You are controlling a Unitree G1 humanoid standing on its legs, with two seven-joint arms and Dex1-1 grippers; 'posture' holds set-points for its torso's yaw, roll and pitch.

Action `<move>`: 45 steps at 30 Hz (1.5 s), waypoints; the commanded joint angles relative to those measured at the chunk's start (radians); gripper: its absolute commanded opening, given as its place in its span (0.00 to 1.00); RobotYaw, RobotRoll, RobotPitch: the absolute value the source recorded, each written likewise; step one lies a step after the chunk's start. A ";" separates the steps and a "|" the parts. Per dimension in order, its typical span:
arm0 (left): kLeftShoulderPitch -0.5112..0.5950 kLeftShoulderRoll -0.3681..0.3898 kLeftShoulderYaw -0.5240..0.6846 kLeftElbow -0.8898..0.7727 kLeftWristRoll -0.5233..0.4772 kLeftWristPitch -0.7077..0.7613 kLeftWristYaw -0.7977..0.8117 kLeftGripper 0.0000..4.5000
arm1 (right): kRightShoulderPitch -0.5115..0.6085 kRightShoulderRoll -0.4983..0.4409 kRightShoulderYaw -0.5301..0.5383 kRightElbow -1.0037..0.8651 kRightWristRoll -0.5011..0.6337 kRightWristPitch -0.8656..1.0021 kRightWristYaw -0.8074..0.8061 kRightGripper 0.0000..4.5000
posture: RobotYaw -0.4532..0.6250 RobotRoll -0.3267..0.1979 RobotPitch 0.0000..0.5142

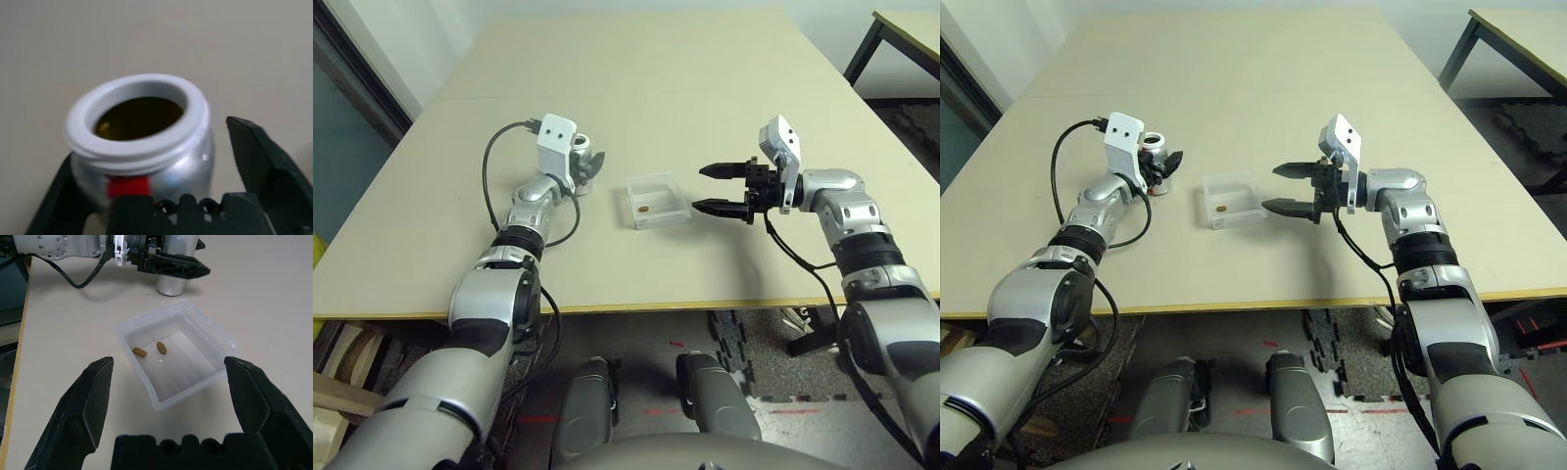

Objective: Pour the medicine from the bottle into the box.

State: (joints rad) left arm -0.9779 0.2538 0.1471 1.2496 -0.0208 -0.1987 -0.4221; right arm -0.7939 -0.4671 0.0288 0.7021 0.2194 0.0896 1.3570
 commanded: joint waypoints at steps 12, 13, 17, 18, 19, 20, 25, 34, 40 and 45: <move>0.042 0.011 0.017 -0.028 -0.028 -0.003 -0.028 0.99 | 0.001 0.003 0.012 -0.005 -0.005 -0.005 0.001 1.00 | 0.25 0.62 0.19; 0.049 0.012 0.018 -0.037 -0.031 -0.003 -0.033 0.99 | 0.000 0.004 0.012 -0.005 -0.005 -0.005 0.001 1.00 | 0.25 0.62 0.19; 0.080 0.018 0.020 -0.082 -0.043 0.001 -0.053 0.99 | 0.001 0.004 0.012 -0.003 -0.005 -0.006 0.001 1.00 | 0.26 0.62 0.20; 0.090 0.018 0.020 -0.099 -0.048 0.004 -0.061 0.99 | 0.001 0.004 0.011 -0.002 -0.004 -0.006 0.001 1.00 | 0.26 0.62 0.20; 0.103 0.019 0.020 -0.118 -0.053 0.007 -0.069 0.99 | 0.001 0.005 0.011 -0.002 -0.004 -0.007 0.000 1.00 | 0.26 0.62 0.20; 0.118 0.021 0.020 -0.140 -0.058 0.011 -0.077 0.99 | 0.002 0.005 0.010 0.000 -0.004 -0.008 0.000 1.00 | 0.26 0.62 0.20; 0.198 0.029 0.013 -0.268 -0.078 0.049 -0.099 0.99 | 0.002 0.009 0.008 0.010 -0.004 -0.016 -0.004 1.00 | 0.27 0.62 0.20; 0.345 0.037 0.006 -0.542 -0.113 0.183 -0.118 0.99 | -0.016 0.028 0.010 0.046 -0.009 -0.037 -0.009 1.00 | 0.29 0.62 0.19; 0.457 0.049 0.004 -0.749 -0.138 0.294 -0.120 0.99 | -0.024 0.032 0.010 0.062 -0.011 -0.050 -0.007 1.00 | 0.29 0.62 0.18; 0.555 0.054 0.028 -0.915 -0.195 0.414 -0.108 0.99 | -0.023 0.030 0.002 0.071 -0.011 -0.062 -0.011 1.00 | 0.29 0.62 0.18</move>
State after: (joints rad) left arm -0.4468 0.2953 0.1634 0.3872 -0.1921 0.1756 -0.5356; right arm -0.8083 -0.4330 0.0304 0.7576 0.2117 0.0414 1.3458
